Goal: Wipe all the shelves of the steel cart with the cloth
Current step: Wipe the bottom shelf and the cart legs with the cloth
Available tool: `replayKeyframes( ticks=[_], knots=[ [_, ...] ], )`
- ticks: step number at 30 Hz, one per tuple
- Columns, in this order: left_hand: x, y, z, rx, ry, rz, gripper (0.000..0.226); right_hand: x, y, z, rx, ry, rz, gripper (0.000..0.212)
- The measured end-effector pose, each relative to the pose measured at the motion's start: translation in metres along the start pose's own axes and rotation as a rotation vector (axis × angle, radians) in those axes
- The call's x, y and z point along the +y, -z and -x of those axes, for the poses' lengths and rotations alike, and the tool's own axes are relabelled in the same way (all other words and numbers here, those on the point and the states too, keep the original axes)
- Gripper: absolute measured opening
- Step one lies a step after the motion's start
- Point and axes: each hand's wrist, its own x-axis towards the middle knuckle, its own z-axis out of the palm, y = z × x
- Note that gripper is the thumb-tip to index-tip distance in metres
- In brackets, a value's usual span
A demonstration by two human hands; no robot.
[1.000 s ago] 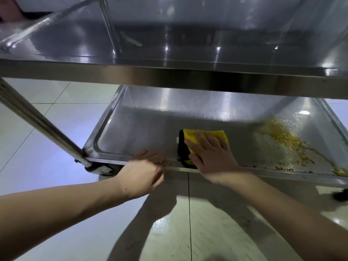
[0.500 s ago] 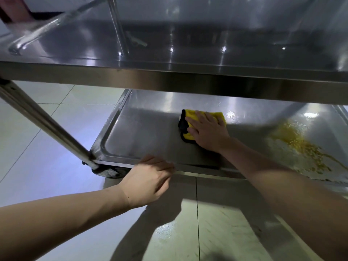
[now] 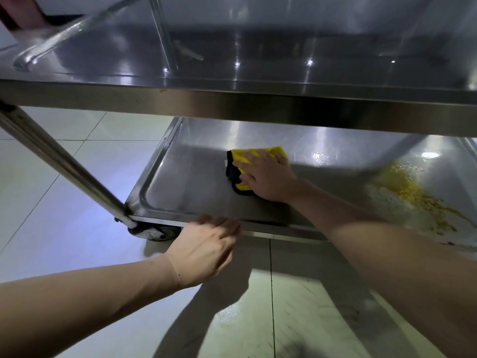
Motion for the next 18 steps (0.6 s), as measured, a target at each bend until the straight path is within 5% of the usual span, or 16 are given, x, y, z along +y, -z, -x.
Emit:
replayKeyframes(
  ticks=[13,18],
  knots=[
    [0.006,0.01,-0.023,0.048,0.089,-0.044,0.023,0.003,-0.008,0.116,-0.018,-0.038,-0.056,0.07],
    [0.003,0.023,-0.042,0.062,-0.009,-0.043,0.025,0.02,-0.009,0.133,-0.027,-0.062,-0.059,0.068]
  ],
)
